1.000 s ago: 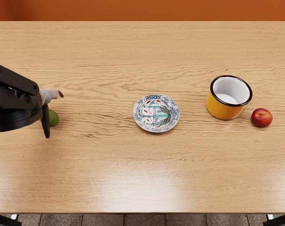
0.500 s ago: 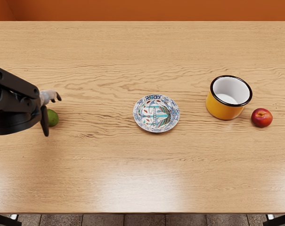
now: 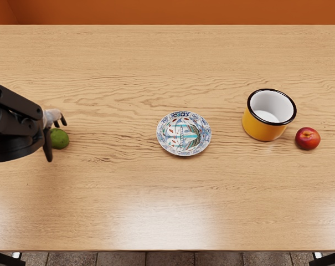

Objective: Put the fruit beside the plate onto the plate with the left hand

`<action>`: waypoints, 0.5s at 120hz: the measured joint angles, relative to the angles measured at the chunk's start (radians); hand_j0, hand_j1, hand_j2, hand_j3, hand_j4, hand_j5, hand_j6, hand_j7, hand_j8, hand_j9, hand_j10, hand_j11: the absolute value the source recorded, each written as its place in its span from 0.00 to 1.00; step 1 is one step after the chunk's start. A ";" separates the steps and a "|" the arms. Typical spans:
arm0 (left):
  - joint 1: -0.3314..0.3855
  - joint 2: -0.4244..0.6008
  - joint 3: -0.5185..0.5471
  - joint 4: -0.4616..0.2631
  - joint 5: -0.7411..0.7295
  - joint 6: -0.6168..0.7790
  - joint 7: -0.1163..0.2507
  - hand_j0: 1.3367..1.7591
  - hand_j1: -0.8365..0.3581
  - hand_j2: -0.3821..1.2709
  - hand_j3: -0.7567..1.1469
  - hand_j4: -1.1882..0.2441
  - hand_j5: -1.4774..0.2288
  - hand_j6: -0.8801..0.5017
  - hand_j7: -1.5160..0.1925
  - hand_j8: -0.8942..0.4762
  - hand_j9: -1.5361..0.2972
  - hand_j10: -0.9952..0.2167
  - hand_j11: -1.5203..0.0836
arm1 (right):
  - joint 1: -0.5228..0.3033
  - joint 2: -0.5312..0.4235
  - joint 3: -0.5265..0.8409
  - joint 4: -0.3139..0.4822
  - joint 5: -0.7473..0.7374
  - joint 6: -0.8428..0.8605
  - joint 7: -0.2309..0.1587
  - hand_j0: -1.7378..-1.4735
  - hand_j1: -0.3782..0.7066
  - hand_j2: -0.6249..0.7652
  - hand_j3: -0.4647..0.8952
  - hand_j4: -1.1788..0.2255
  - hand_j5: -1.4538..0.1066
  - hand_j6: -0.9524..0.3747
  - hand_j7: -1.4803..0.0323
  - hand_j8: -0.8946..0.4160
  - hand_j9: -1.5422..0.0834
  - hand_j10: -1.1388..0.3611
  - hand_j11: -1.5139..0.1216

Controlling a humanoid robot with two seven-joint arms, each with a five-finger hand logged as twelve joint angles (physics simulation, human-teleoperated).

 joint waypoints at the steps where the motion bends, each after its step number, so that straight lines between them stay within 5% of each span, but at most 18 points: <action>1: 0.000 0.000 0.000 0.000 0.000 0.000 0.000 0.76 0.72 0.26 0.40 0.64 0.66 0.44 0.68 0.46 0.65 0.60 0.73 | 0.000 0.000 0.000 0.000 0.000 0.000 0.000 0.30 0.03 0.45 0.34 0.84 0.93 0.72 0.98 0.68 0.95 0.76 0.93; 60: 0.012 -0.003 -0.004 0.028 -0.010 0.023 0.000 0.76 0.71 0.27 0.40 0.63 0.65 0.43 0.67 0.44 0.64 0.59 0.72 | 0.000 0.000 0.000 0.000 0.000 0.000 0.000 0.30 0.03 0.45 0.34 0.84 0.93 0.72 0.98 0.68 0.95 0.76 0.93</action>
